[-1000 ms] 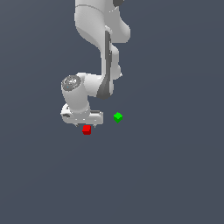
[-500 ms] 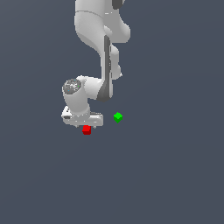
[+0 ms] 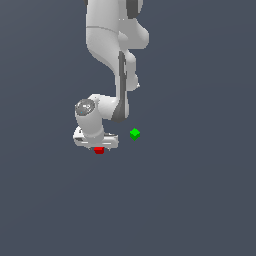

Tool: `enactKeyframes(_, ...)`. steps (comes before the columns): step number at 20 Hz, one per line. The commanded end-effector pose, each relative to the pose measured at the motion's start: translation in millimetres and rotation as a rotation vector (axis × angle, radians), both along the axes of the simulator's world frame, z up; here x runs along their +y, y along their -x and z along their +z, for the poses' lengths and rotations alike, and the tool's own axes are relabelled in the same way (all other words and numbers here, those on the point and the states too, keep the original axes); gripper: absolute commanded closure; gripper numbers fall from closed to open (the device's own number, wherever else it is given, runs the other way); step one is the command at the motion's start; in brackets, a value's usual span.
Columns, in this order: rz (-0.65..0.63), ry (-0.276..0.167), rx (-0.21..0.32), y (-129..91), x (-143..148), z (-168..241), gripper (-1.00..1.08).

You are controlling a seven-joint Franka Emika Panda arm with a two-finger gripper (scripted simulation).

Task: Stack the red cube on top of the green cube.

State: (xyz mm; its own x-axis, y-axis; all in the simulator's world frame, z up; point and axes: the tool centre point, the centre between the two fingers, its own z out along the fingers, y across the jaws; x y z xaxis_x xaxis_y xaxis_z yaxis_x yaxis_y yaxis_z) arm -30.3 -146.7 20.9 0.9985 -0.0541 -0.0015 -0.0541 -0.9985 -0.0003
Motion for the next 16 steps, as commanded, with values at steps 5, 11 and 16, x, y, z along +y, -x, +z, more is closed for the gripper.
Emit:
enactKeyframes(5, 0.000, 0.000, -0.001, -0.8, -0.2, -1.1, 1.08)
enactKeyframes(11, 0.000, 0.000, -0.001, -0.6, -0.2, -0.7, 1.08)
enactKeyframes(16, 0.000, 0.000, -0.001, -0.3, -0.1, 6.7, 1.08)
